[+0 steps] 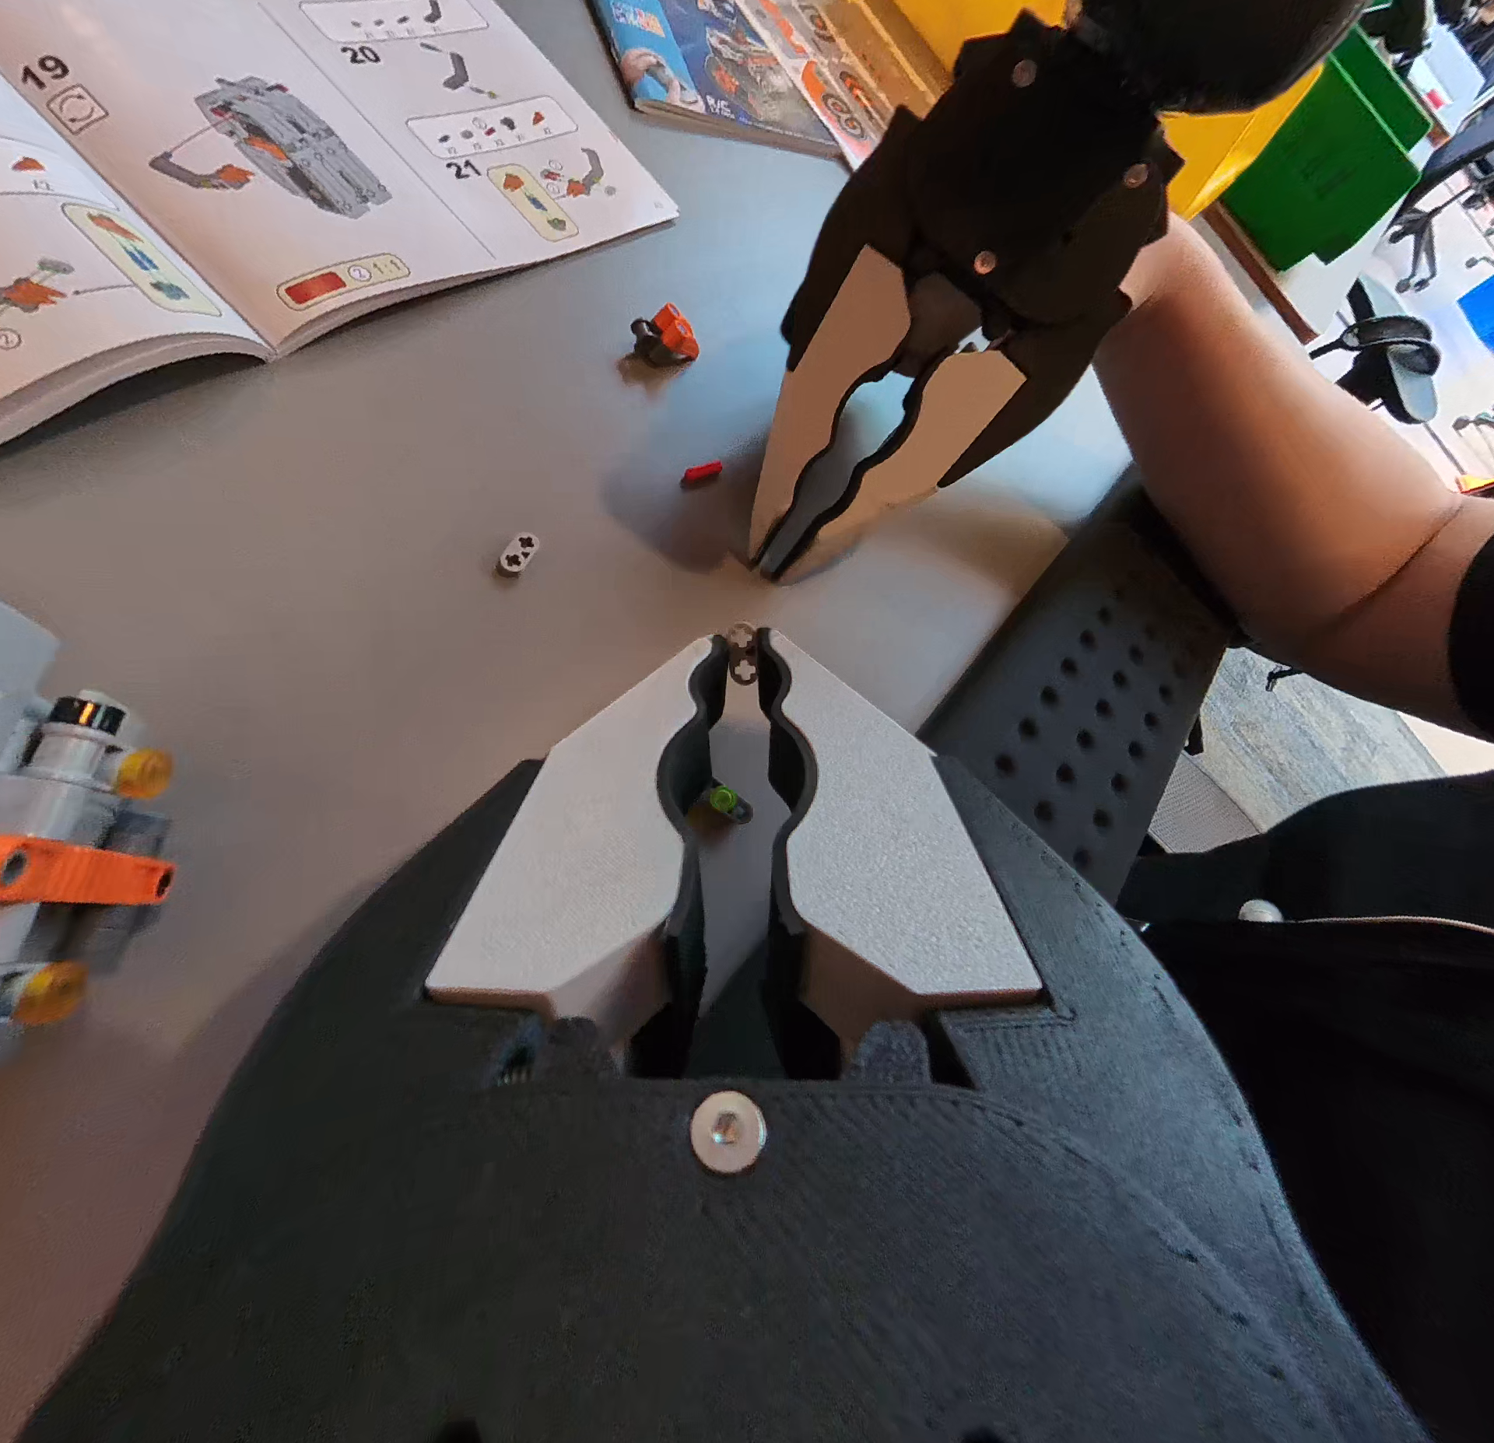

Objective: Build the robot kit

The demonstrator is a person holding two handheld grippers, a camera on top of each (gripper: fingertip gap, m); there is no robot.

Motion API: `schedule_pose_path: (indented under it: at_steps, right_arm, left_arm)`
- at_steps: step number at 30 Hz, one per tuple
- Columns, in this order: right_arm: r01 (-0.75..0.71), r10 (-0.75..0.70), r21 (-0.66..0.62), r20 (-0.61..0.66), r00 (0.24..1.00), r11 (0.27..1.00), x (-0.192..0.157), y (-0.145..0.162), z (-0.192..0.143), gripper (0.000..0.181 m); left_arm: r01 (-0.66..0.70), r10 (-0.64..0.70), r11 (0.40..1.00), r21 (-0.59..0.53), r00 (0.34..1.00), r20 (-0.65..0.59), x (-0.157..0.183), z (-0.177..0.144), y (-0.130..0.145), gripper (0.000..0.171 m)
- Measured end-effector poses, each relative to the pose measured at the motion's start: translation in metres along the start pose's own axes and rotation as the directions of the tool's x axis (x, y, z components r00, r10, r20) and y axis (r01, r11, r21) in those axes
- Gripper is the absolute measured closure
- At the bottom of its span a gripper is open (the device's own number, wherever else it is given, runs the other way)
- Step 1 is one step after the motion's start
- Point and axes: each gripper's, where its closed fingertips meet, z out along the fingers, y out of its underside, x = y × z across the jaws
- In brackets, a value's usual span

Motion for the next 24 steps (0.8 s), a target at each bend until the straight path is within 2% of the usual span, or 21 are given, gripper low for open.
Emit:
schedule_pose_path:
  at_steps: [4,5,7,9,10,11,14,18,20,24]
  right_arm:
    - [-0.090,0.090,-0.011,-0.006,0.996,0.996,-0.013,0.004,-0.005,0.170]
    - [-0.104,0.104,0.002,-0.004,0.995,0.995,-0.019,0.000,-0.007,0.168]
    - [-0.132,0.131,0.113,0.019,0.991,0.985,-0.032,-0.022,-0.006,0.167]
    - [-0.238,0.238,0.096,0.003,0.971,0.967,-0.035,-0.026,0.003,0.159]
    - [-0.246,0.249,0.072,-0.029,0.968,0.967,-0.036,-0.023,0.007,0.156]
    - [-0.251,0.257,0.057,-0.124,0.959,0.966,-0.028,-0.018,0.007,0.156]
    - [-0.274,0.294,0.109,-0.254,0.922,0.955,-0.020,-0.017,0.000,0.157]
    - [-0.379,0.417,0.194,-0.215,0.883,0.905,-0.025,-0.018,-0.001,0.160]
    - [-0.368,0.409,0.204,-0.224,0.884,0.907,-0.028,-0.020,0.001,0.160]
    - [-0.324,0.348,0.130,-0.297,0.889,0.937,-0.027,-0.009,0.008,0.165]
  left_arm:
    - [0.020,-0.020,1.000,0.018,1.000,0.006,-0.002,-0.008,0.002,0.166]
    - [0.024,-0.024,0.999,0.024,1.000,0.009,-0.003,-0.010,0.002,0.166]
    - [0.029,-0.030,0.999,0.033,0.999,0.013,-0.004,-0.014,0.002,0.166]
    - [0.031,-0.031,0.999,0.031,0.999,0.011,-0.004,-0.017,0.002,0.166]
    - [0.027,-0.027,0.999,0.030,1.000,0.011,-0.003,-0.018,0.002,0.166]
    - [0.022,-0.022,0.999,0.030,1.000,0.013,-0.002,-0.019,0.002,0.166]
    - [0.009,-0.009,0.999,0.041,1.000,0.012,0.001,-0.021,0.001,0.166]
    - [0.008,-0.008,0.999,0.046,1.000,0.004,0.002,-0.022,0.000,0.166]
    - [0.009,-0.009,0.999,0.045,1.000,0.000,0.002,-0.022,0.000,0.166]
    - [0.004,-0.004,0.999,0.046,1.000,0.004,0.002,-0.021,0.000,0.166]
